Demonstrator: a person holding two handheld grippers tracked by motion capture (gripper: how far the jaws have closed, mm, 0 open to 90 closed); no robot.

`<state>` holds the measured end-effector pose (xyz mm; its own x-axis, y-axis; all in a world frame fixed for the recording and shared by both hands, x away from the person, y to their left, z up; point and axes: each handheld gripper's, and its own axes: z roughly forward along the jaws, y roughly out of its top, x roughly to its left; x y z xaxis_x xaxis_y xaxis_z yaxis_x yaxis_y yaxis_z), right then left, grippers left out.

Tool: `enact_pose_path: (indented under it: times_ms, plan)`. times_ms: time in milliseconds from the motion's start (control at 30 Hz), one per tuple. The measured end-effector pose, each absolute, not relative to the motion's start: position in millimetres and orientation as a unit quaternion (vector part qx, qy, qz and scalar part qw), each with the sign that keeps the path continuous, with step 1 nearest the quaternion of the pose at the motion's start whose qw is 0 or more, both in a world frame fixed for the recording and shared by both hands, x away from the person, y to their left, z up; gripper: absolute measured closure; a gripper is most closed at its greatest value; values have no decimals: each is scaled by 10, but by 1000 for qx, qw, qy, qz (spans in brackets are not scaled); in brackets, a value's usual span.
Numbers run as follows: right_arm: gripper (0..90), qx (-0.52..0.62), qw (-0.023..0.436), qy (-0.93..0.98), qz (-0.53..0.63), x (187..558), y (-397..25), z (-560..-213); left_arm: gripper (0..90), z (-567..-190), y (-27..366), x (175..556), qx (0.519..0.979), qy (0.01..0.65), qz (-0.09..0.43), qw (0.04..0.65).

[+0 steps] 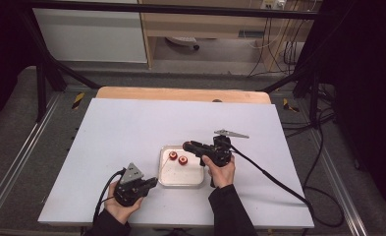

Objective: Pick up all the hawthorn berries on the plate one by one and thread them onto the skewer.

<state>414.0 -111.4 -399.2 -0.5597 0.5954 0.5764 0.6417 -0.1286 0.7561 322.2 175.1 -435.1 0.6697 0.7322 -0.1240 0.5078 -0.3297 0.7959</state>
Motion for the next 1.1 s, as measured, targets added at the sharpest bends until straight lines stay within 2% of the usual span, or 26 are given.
enact_pose_path:
  times_ms: [700,1100]
  plan:
    - [605,-460,-18,-608,-647,4167,-1133,-3923,880,-4305,1434,3242,783,404,117,458]
    - [605,-461,-22,-588,-664,4161,-1126,-3909,881,-4292,1294,3272,771,409,126,471]
